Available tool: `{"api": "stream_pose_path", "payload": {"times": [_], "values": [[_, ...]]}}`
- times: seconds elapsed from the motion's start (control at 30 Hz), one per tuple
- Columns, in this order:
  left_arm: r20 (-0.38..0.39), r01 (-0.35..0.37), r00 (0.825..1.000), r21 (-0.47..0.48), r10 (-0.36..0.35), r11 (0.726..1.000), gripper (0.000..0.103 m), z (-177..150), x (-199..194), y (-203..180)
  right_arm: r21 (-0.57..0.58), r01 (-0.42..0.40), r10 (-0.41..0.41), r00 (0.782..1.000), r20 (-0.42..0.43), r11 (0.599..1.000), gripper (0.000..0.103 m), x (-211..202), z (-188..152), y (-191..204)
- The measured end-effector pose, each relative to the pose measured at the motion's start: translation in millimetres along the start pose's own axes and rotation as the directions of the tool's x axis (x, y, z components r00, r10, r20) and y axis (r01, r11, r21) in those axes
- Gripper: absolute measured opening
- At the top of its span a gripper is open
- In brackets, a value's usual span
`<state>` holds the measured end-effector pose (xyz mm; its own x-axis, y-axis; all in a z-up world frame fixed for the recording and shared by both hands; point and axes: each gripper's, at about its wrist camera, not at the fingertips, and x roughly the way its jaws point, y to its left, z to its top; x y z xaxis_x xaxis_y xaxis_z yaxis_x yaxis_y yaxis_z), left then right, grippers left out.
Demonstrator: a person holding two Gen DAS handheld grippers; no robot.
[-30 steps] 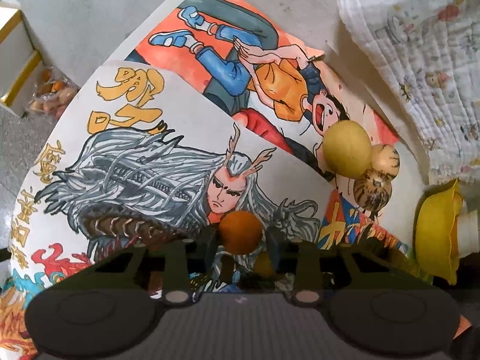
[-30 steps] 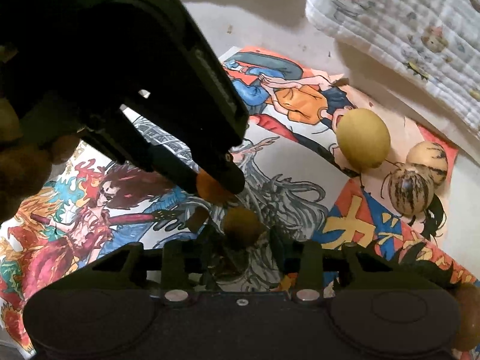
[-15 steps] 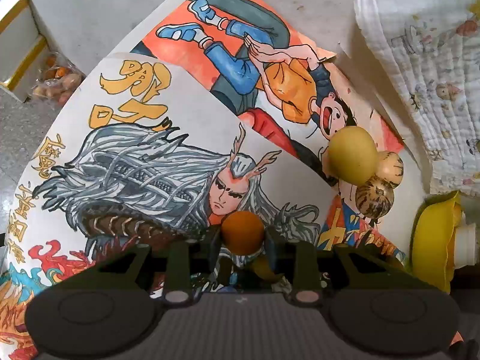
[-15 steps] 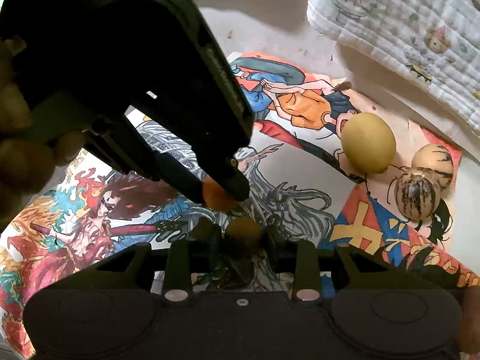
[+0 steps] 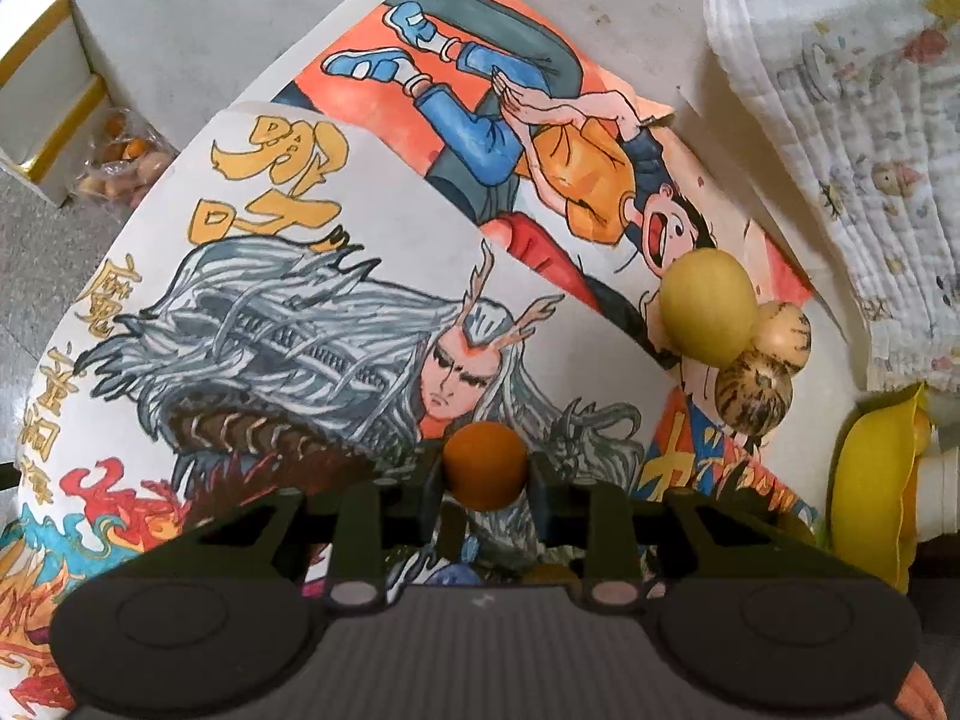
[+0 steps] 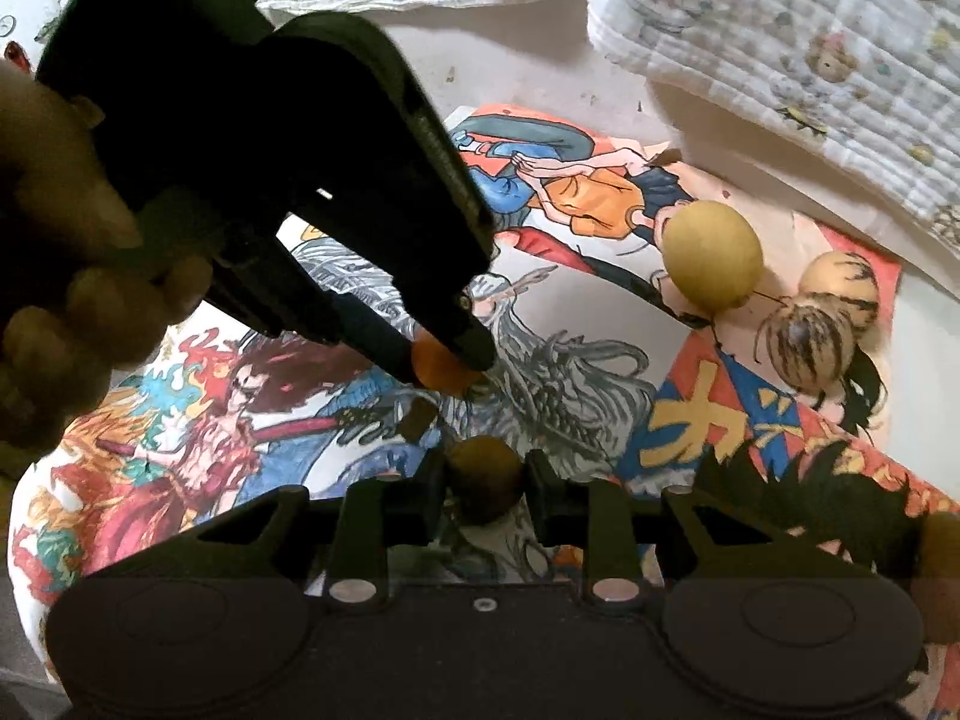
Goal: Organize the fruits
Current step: 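Carry the tangerine into the metal tray with the left tool while the right tool drops the brown fruit there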
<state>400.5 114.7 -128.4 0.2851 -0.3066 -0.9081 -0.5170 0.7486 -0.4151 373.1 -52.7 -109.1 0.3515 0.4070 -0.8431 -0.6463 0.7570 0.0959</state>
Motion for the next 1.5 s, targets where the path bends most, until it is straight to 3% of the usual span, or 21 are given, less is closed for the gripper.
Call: {"api": "stream_pose_path", "payload": {"times": [0.43, 0.93, 1.27, 1.5], "values": [[-0.005, 0.027, 1.0, 0.029, -0.027, 0.999, 0.032, -33.0, -14.9, 5.9, 0.02, 0.039, -0.04, 0.998, 0.048, 0.999, 0.03, -47.9, -30.8, -5.4], [-0.062, 0.027, 0.998, 0.047, -0.024, 0.999, 0.032, -91.4, -32.4, 12.5, -0.006, 0.004, -0.004, 1.0, 0.001, 1.0, 0.03, -65.6, -60.1, 7.1], [-0.079, -0.061, 0.994, 0.19, 0.077, 0.98, 0.032, -112.9, -27.8, -4.5, 0.045, 0.011, -0.007, 0.997, -0.071, 0.999, 0.03, -64.4, -72.5, -4.2], [-0.083, -0.119, 0.986, 0.253, 0.144, 0.96, 0.033, -117.2, -23.8, -11.8, 0.211, -0.027, 0.051, 0.993, -0.109, 0.977, 0.032, -59.2, -78.6, -25.1]]}}
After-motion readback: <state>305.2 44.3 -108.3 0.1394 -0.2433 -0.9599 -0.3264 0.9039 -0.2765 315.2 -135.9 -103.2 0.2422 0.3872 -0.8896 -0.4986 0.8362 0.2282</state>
